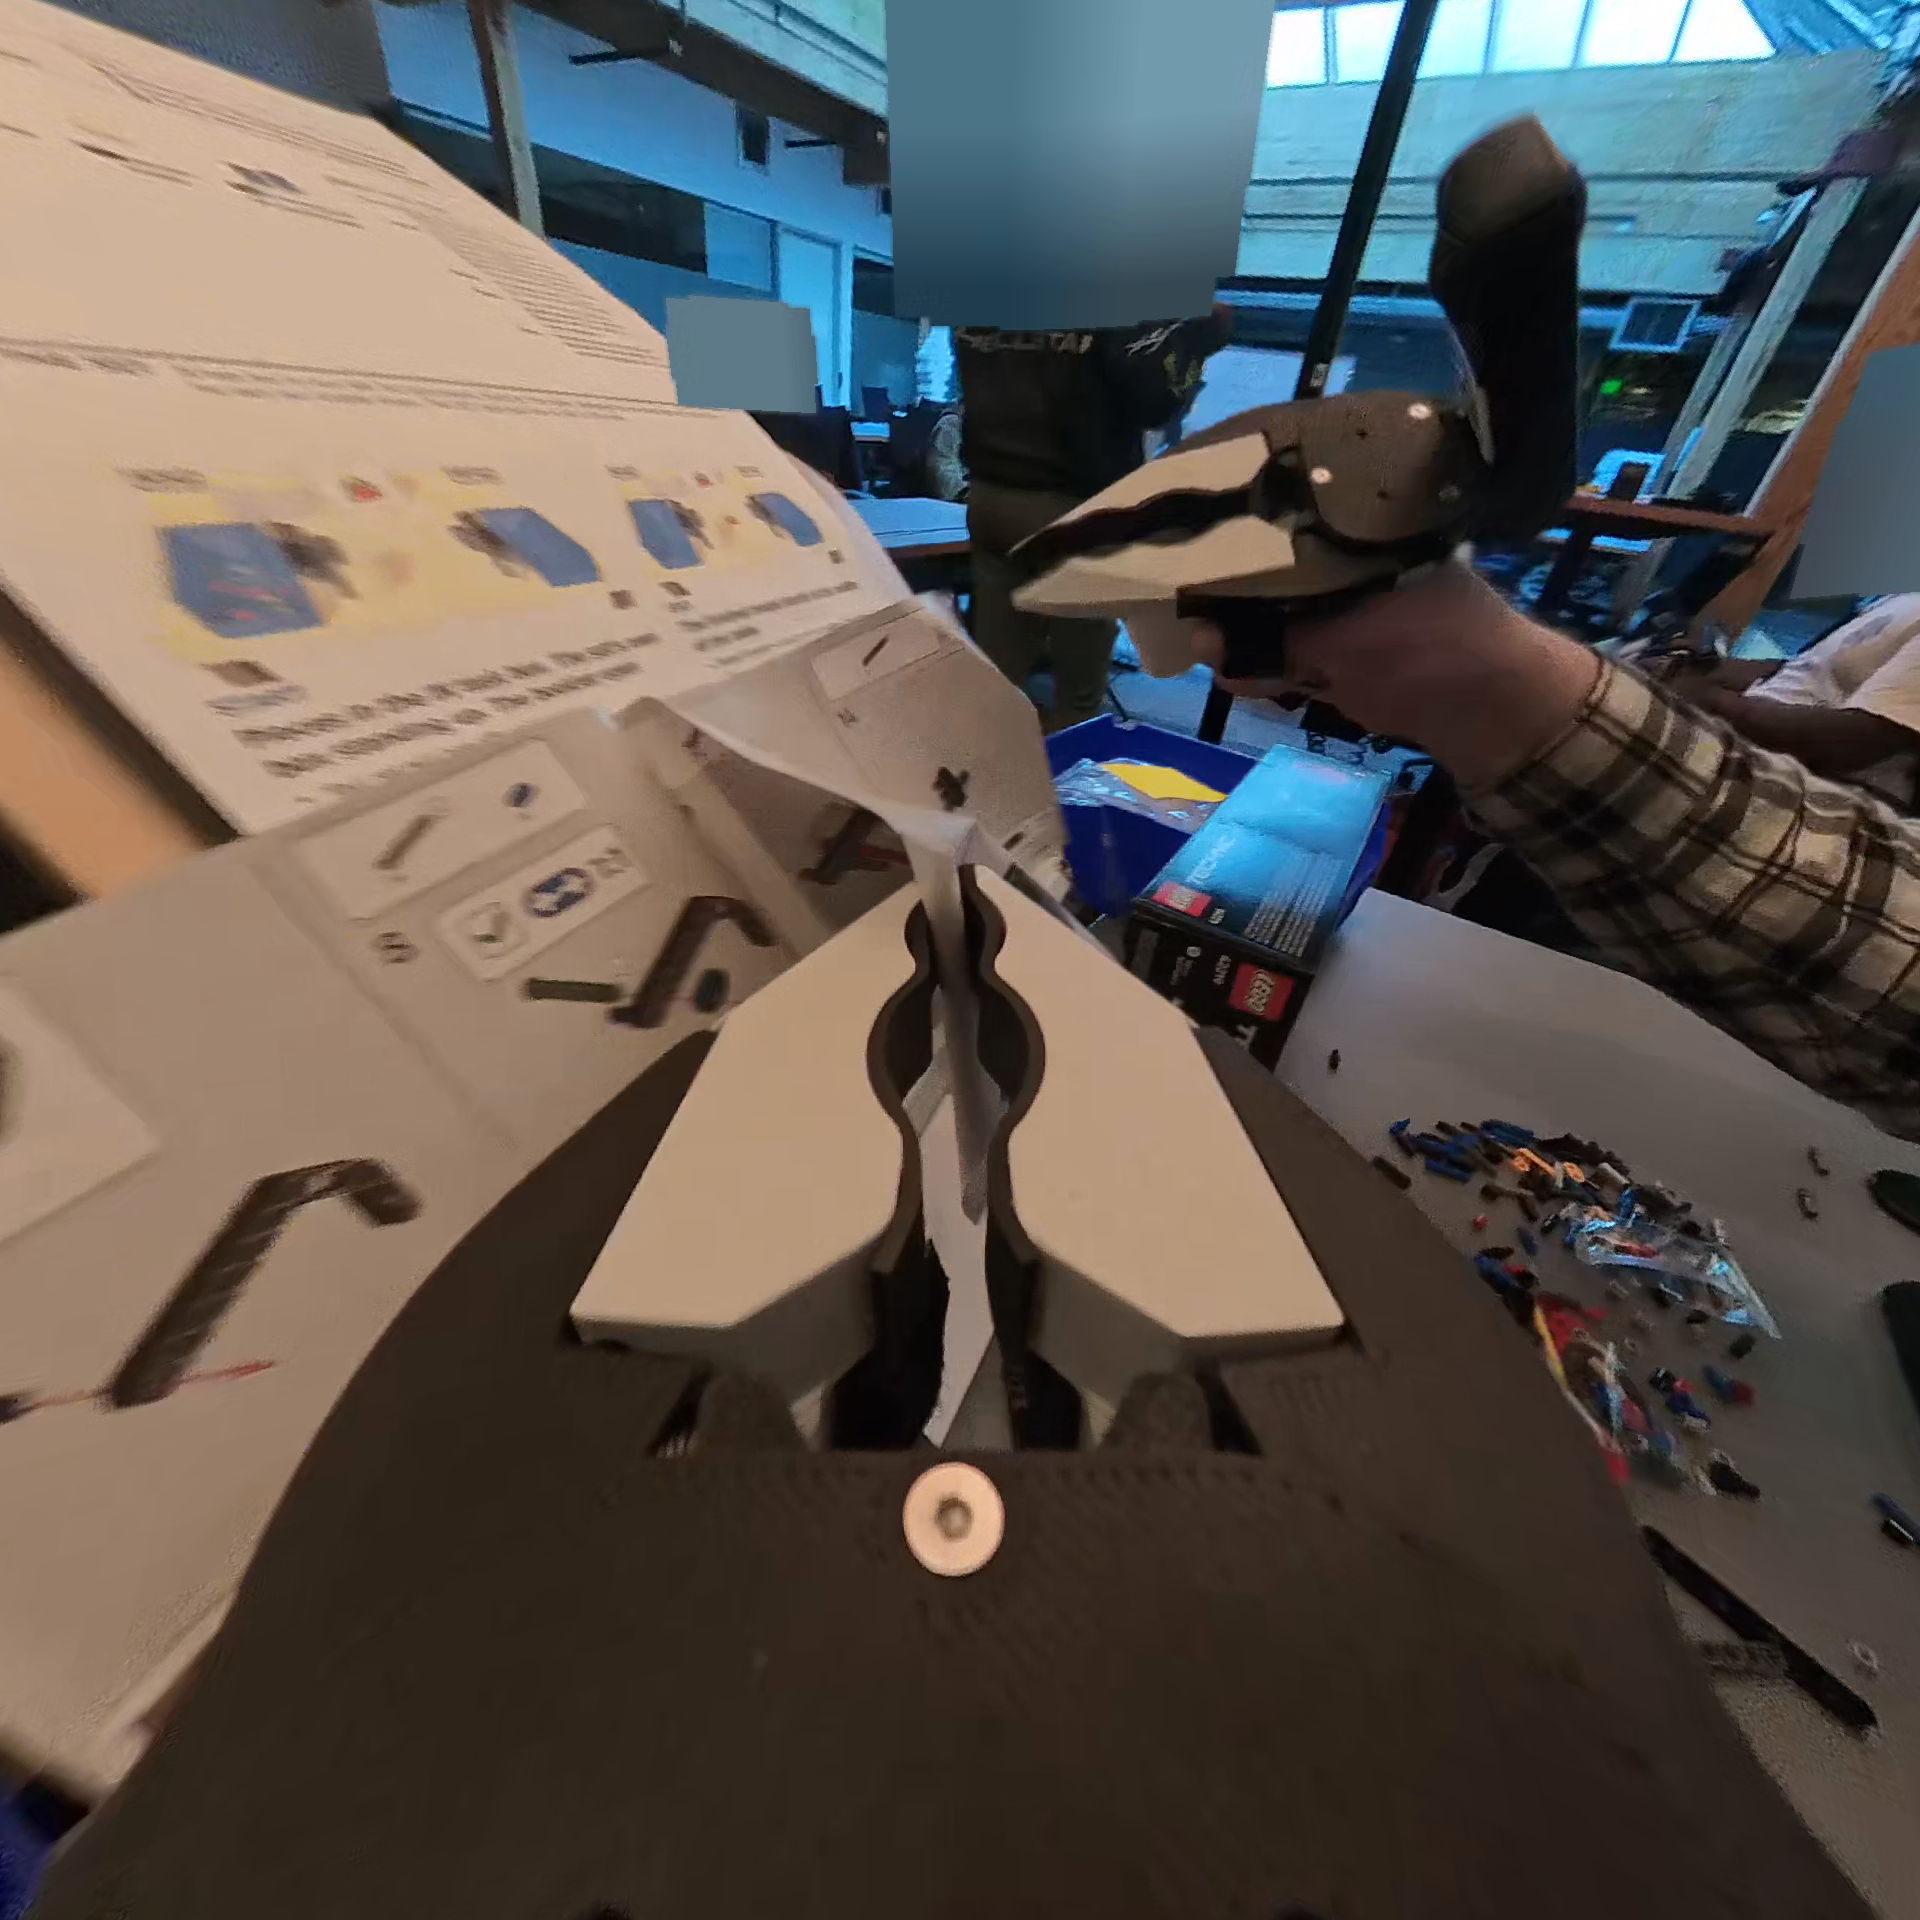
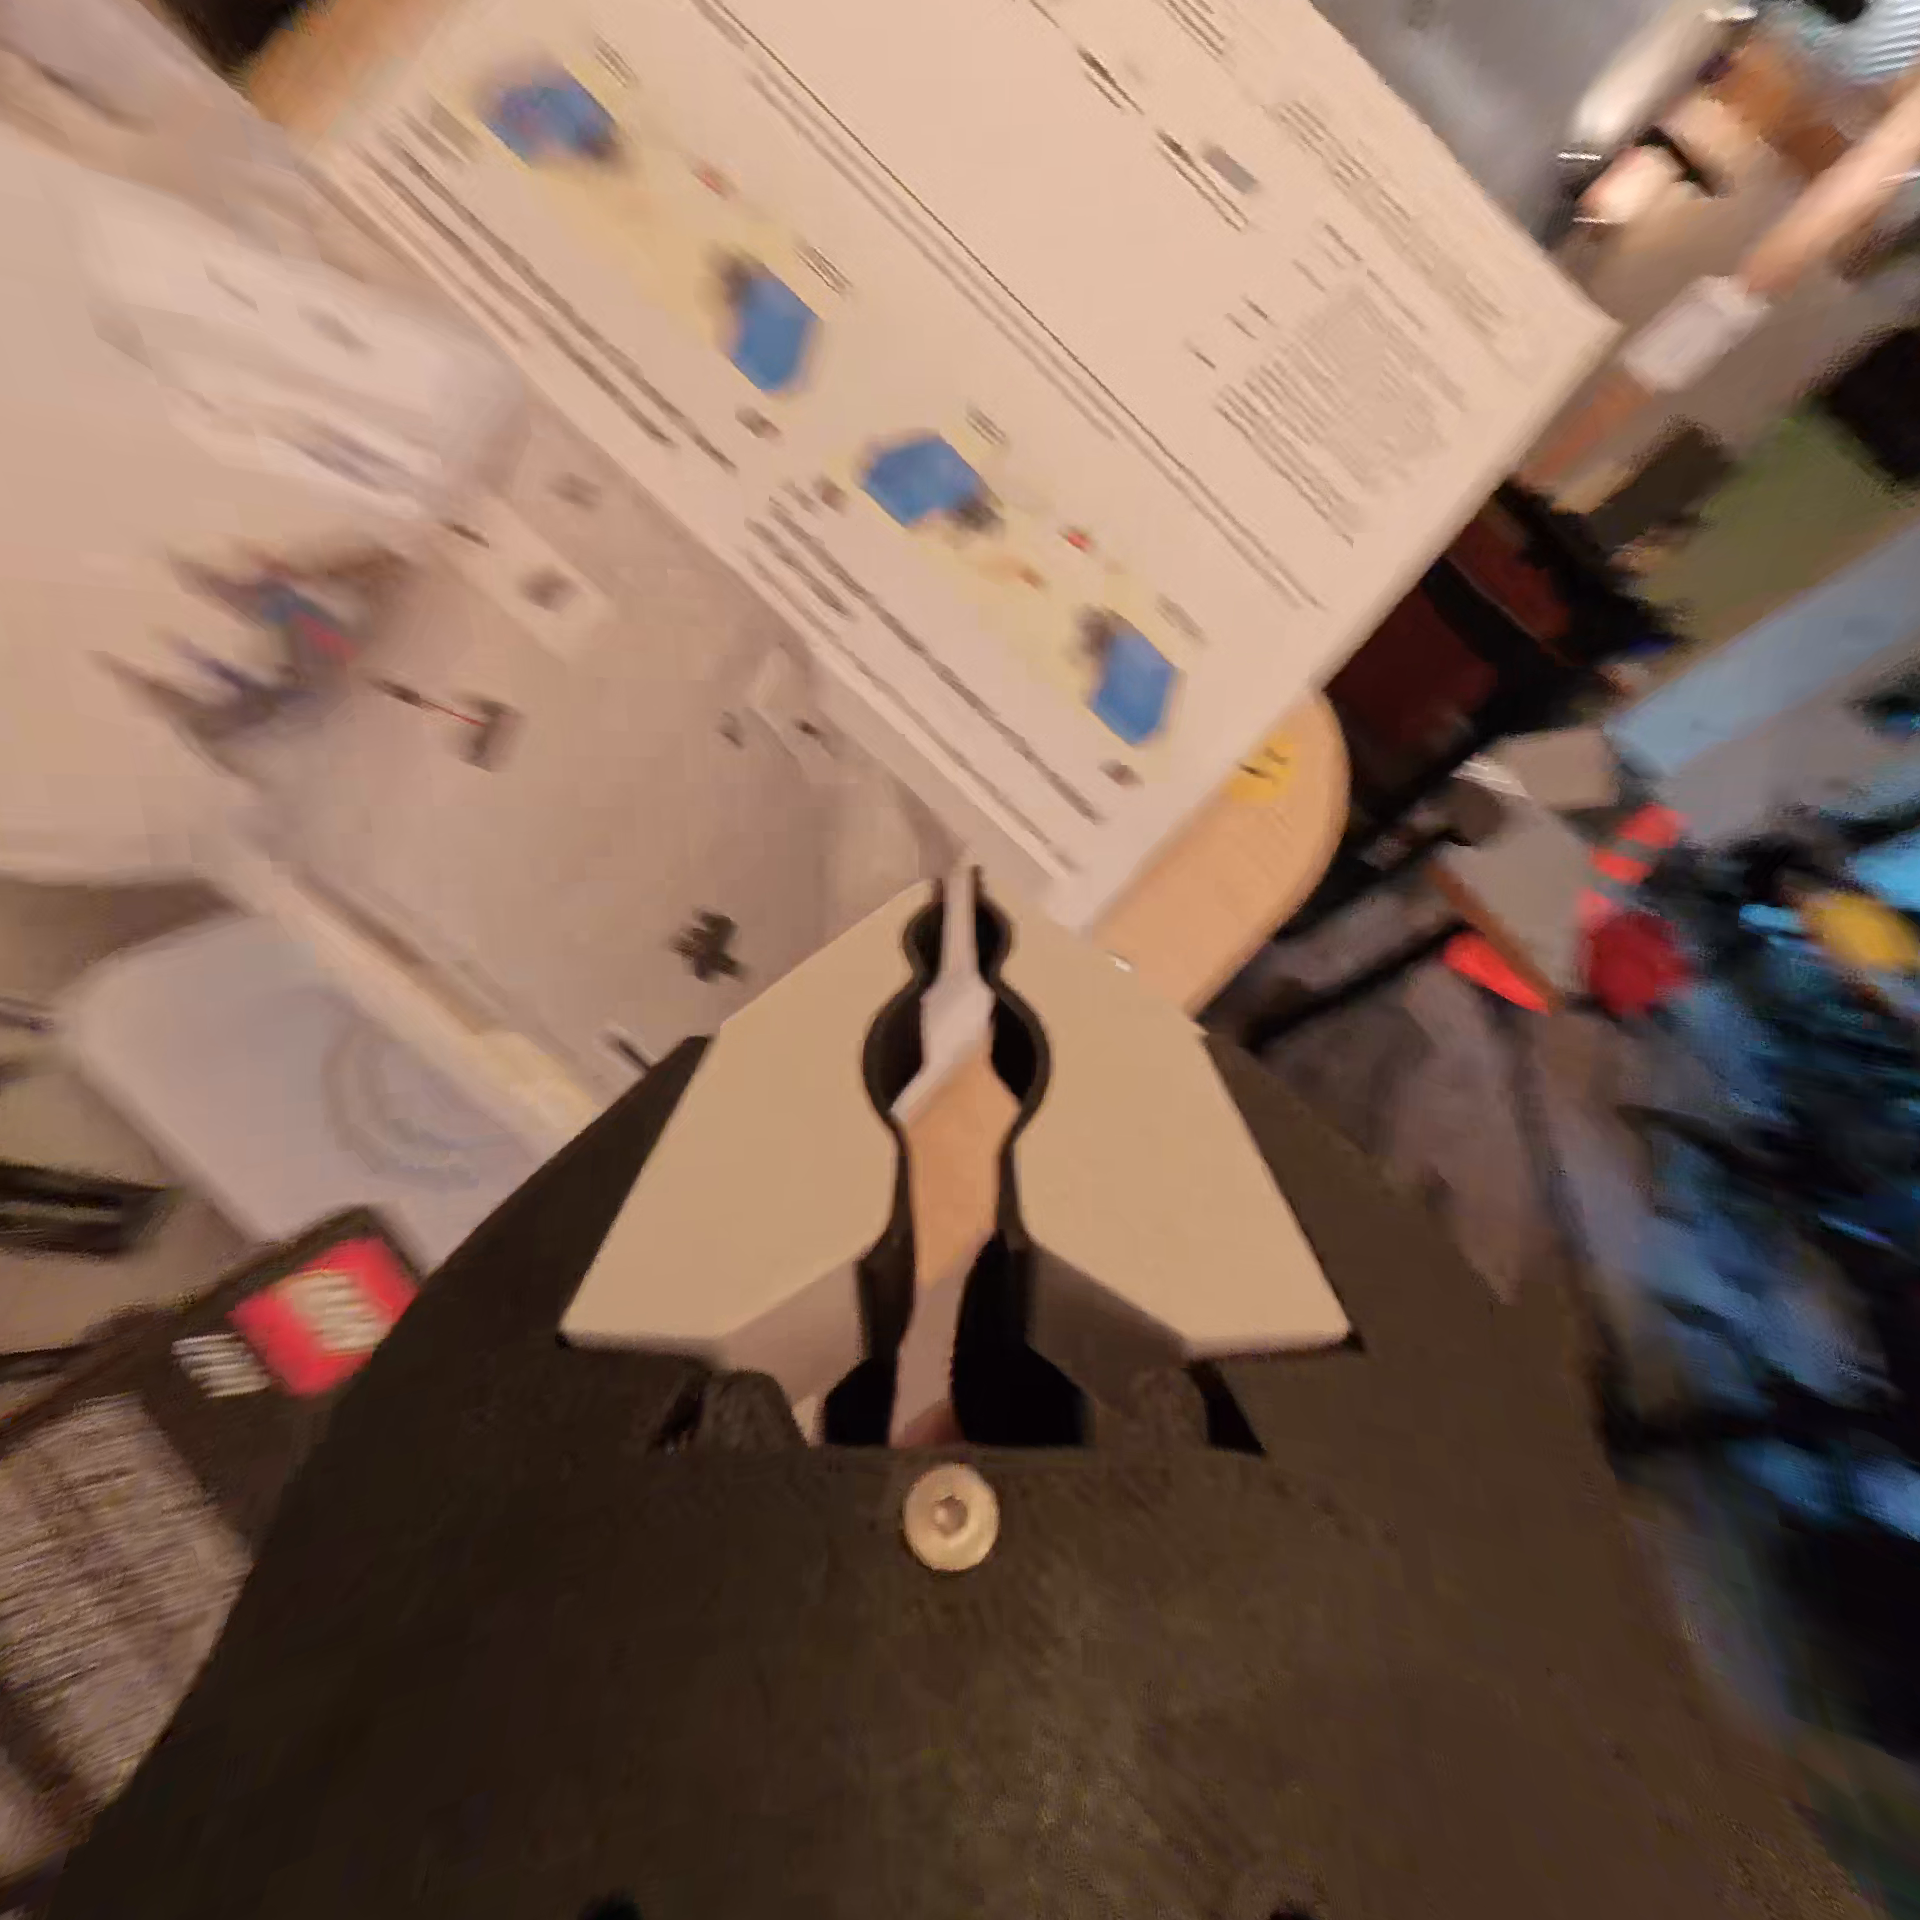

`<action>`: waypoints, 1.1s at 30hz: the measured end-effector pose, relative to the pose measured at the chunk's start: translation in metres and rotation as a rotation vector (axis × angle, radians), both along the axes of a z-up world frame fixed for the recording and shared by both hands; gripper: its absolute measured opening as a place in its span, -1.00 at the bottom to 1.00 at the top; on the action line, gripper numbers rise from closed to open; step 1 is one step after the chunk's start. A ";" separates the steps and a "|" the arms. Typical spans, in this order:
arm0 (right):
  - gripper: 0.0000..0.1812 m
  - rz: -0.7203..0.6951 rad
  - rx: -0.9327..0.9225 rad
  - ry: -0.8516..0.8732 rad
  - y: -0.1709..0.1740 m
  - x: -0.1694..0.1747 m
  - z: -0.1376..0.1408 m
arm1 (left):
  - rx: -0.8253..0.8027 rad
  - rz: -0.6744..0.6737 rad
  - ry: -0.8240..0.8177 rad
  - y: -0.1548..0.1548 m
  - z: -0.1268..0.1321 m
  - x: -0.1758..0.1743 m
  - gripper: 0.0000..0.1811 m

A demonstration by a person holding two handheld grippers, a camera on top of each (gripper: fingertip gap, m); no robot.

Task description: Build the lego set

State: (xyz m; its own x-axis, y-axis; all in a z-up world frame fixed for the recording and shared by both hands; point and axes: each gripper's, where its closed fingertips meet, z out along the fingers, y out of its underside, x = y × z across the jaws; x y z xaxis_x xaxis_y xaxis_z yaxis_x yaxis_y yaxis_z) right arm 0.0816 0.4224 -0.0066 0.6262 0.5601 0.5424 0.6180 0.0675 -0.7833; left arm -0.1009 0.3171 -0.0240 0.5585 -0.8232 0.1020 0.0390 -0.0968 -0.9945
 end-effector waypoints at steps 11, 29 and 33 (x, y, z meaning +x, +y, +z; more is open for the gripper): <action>-0.82 0.418 0.015 -0.160 -0.128 -0.151 -0.036 | -0.032 0.076 0.086 0.029 0.019 -0.070 -1.00; -1.00 0.458 0.089 -0.297 -0.088 -0.230 -0.111 | -0.071 0.115 0.103 0.059 -0.002 -0.094 -0.95; -1.00 0.497 0.139 -0.329 -0.090 -0.230 -0.111 | -0.087 0.144 0.085 0.070 -0.013 -0.101 -0.90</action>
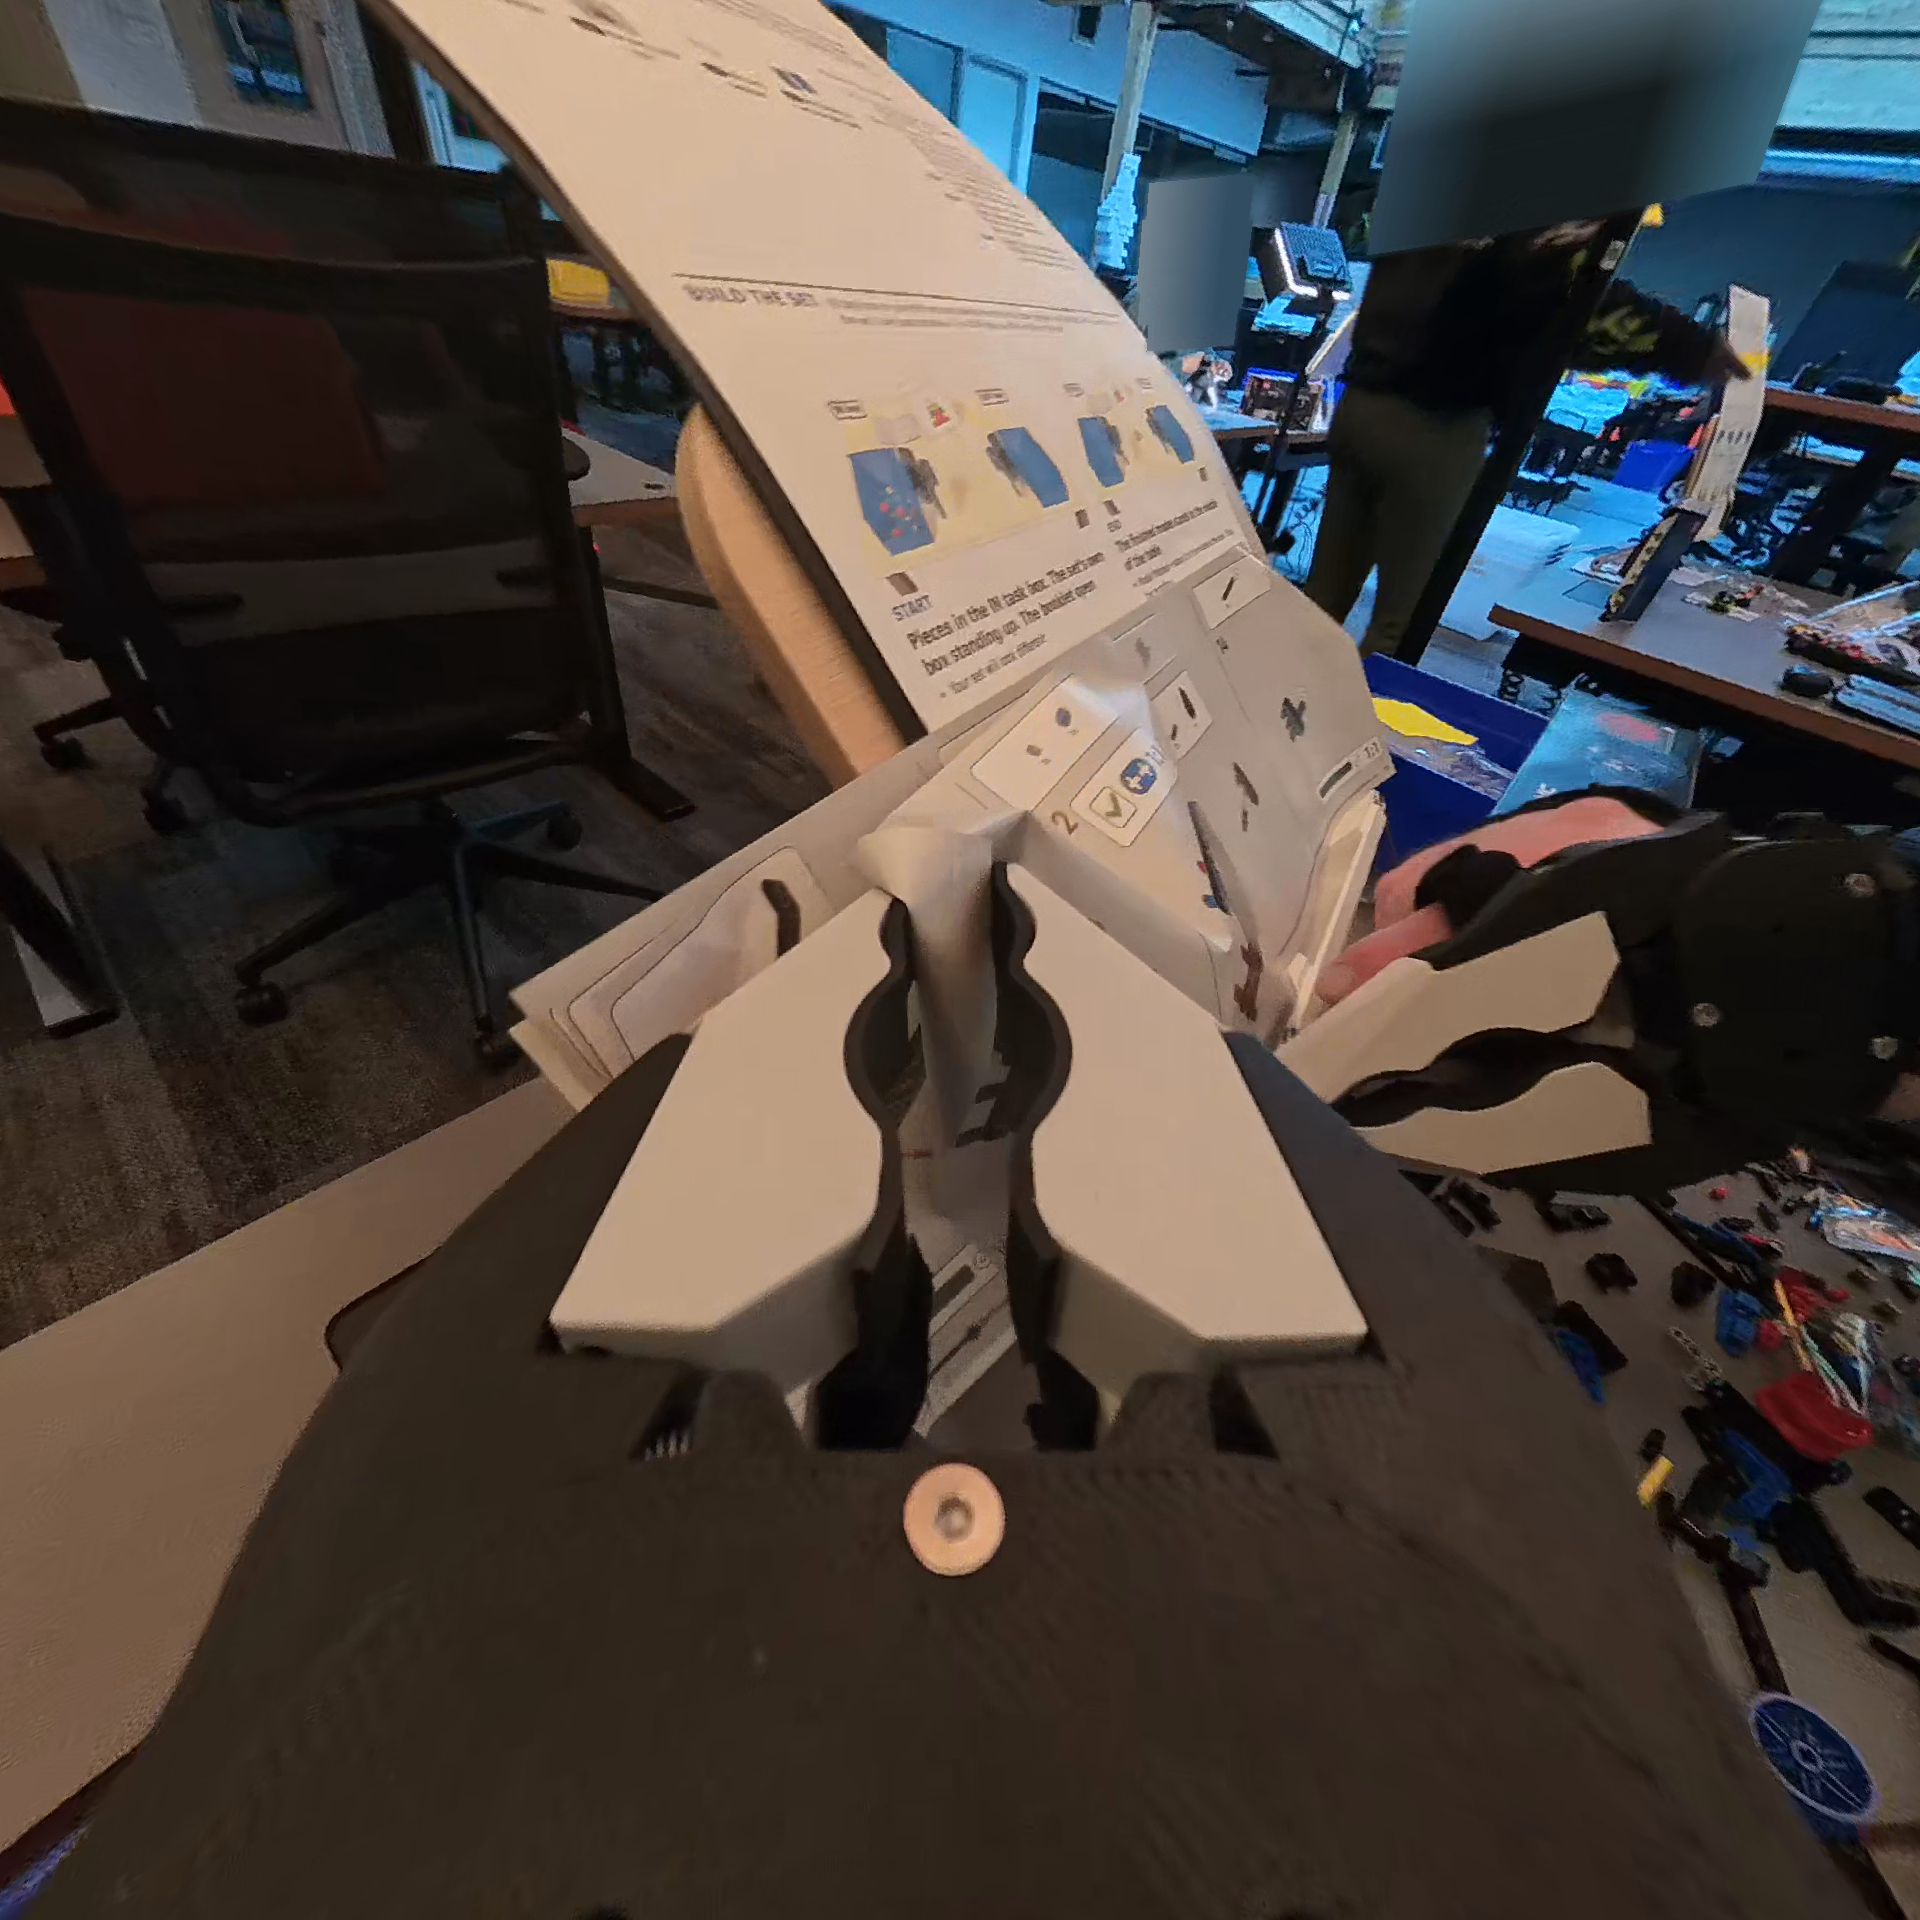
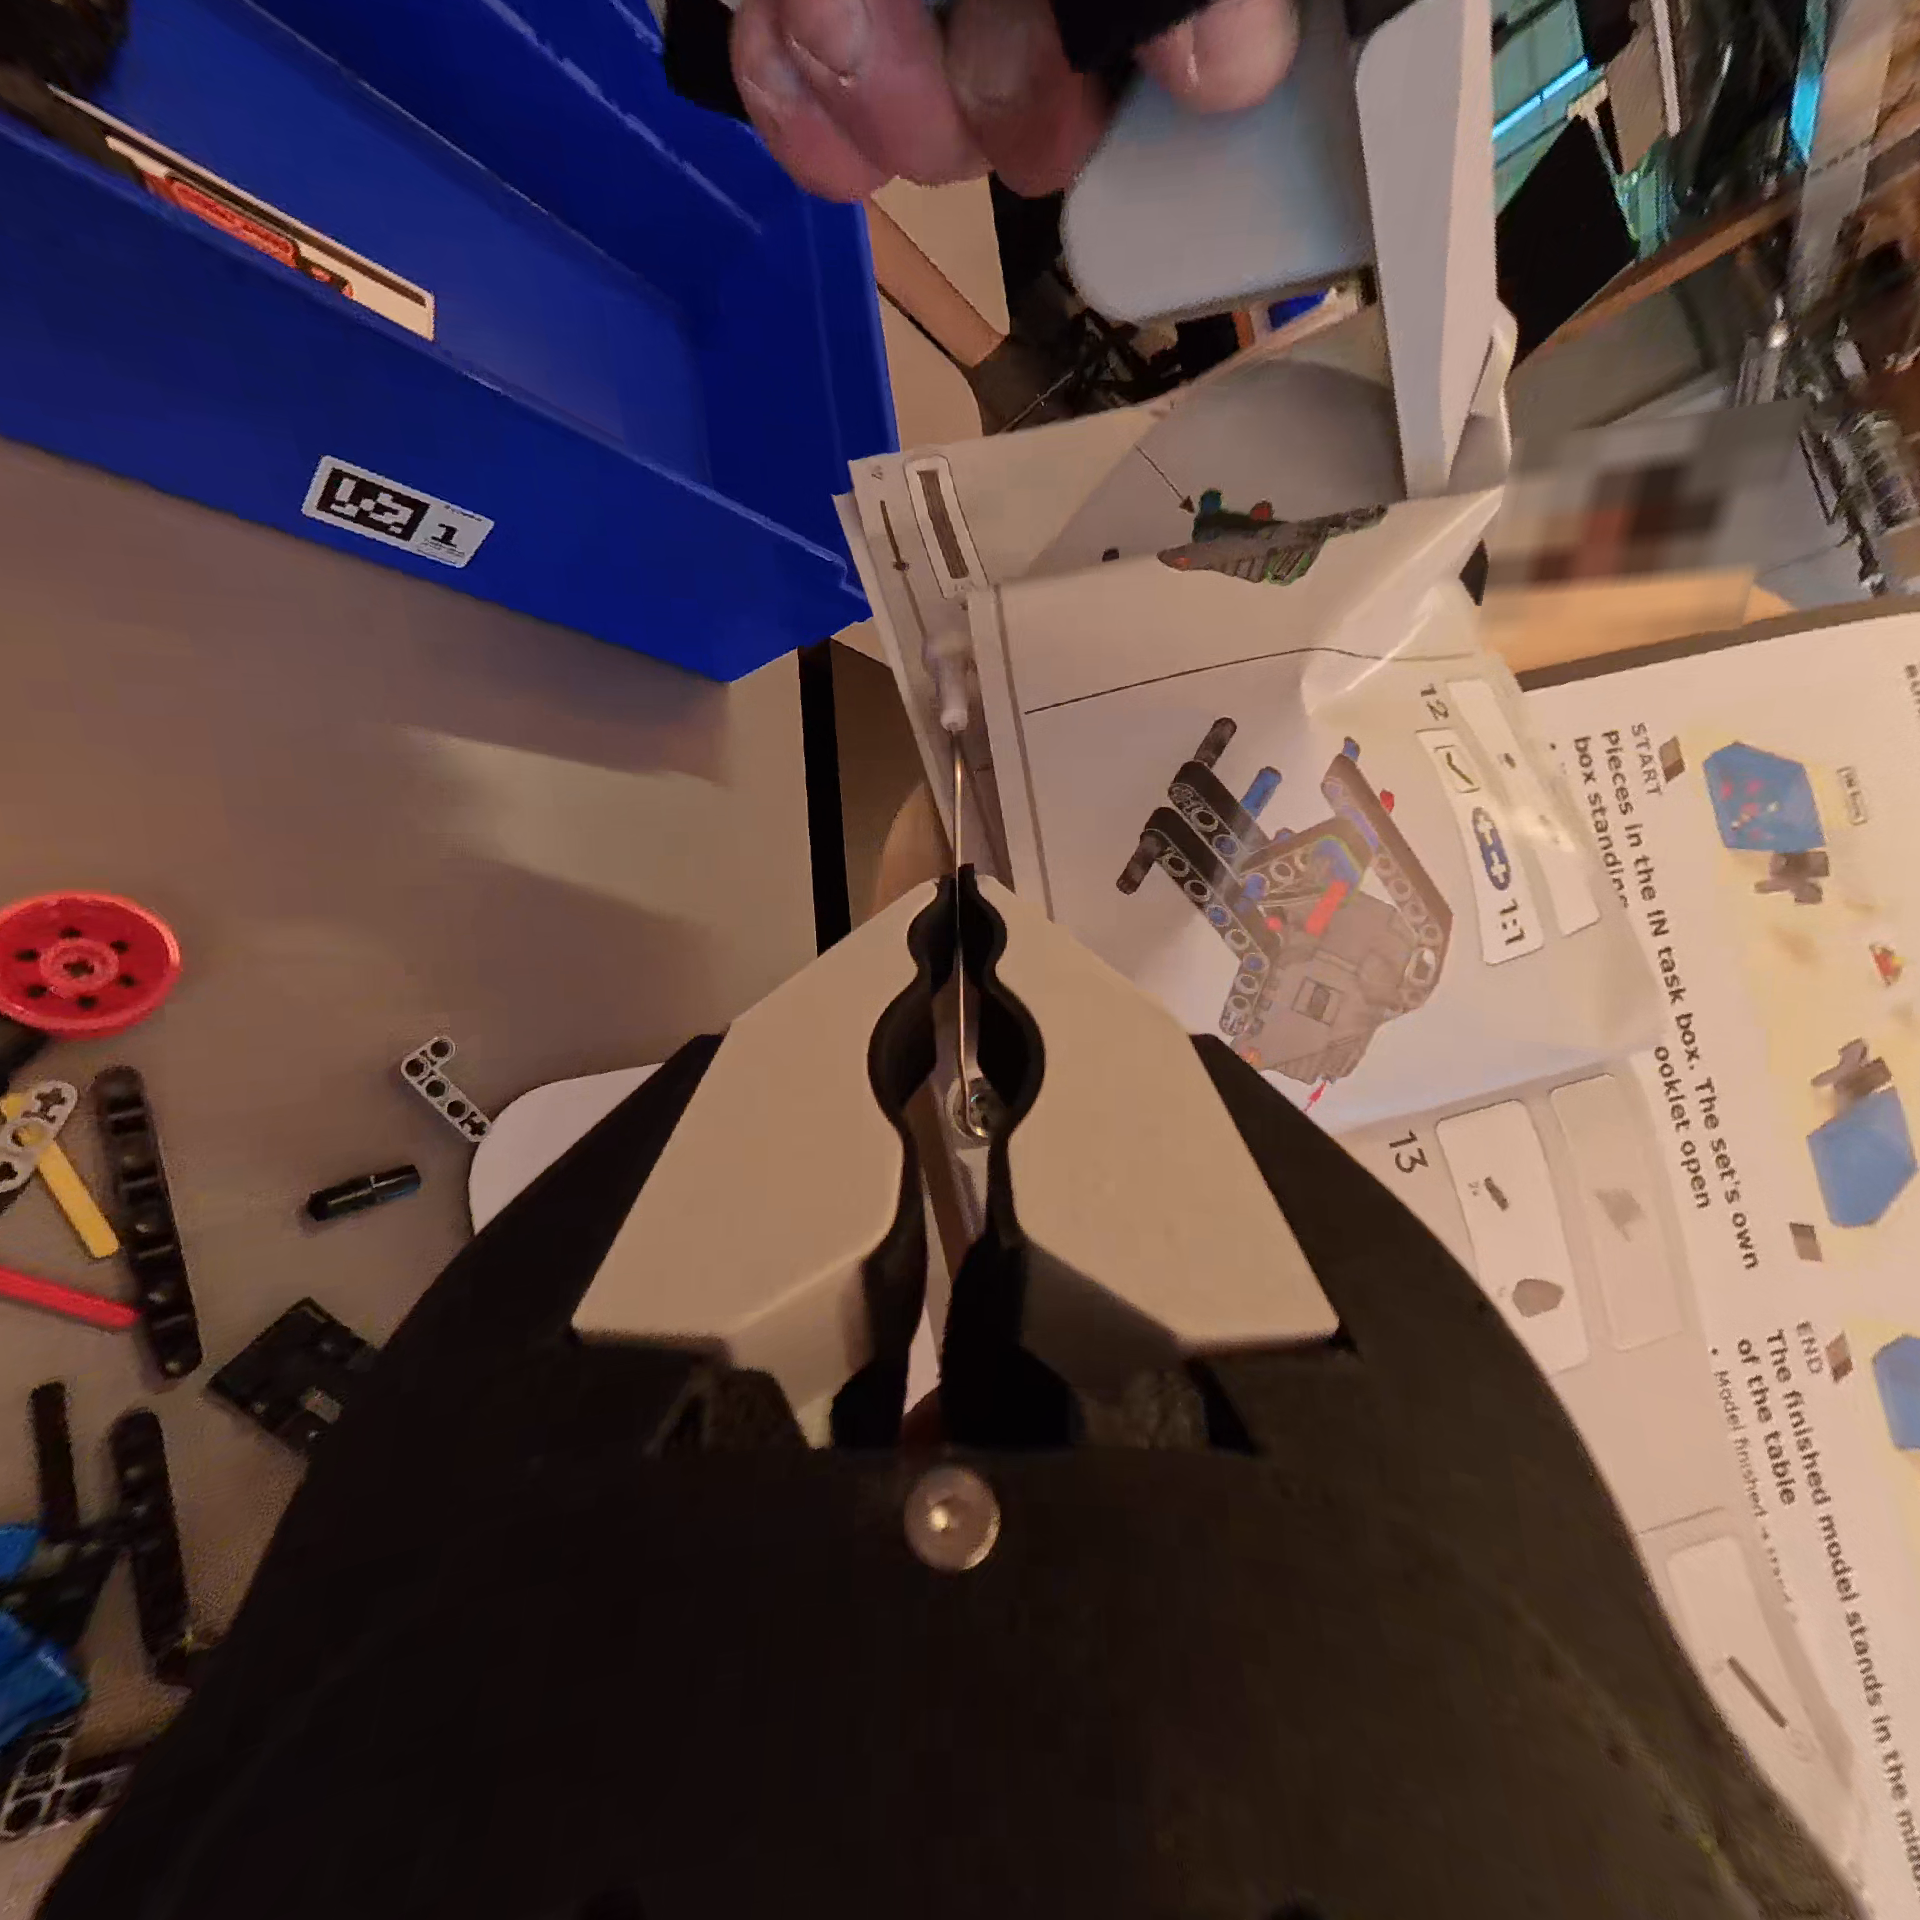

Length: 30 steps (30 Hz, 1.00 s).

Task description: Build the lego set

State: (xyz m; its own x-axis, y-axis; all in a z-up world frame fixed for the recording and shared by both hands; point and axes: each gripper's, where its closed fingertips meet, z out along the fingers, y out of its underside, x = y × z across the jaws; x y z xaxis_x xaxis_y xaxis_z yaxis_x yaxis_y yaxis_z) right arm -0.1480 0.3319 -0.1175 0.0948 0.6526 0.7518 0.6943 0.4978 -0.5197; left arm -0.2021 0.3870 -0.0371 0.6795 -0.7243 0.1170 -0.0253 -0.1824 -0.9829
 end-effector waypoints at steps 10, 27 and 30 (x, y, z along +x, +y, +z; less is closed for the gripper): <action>-1.00 0.039 0.037 0.010 -0.001 0.000 0.001 | -0.040 -0.056 -0.029 0.009 -0.017 -0.025 -0.83; -1.00 0.014 0.024 0.116 0.000 -0.001 0.003 | -0.024 0.029 -0.051 0.016 -0.038 -0.043 -1.00; -1.00 0.008 0.012 0.153 0.000 -0.001 0.005 | -0.021 0.038 -0.073 0.016 -0.037 -0.046 -1.00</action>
State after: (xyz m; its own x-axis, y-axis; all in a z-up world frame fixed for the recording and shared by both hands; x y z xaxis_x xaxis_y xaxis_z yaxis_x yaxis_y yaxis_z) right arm -0.1487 0.3320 -0.1125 0.2037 0.6452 0.7363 0.6029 0.5099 -0.6136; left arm -0.2481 0.4026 -0.0740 0.6953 -0.6953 0.1819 0.0538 -0.2020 -0.9779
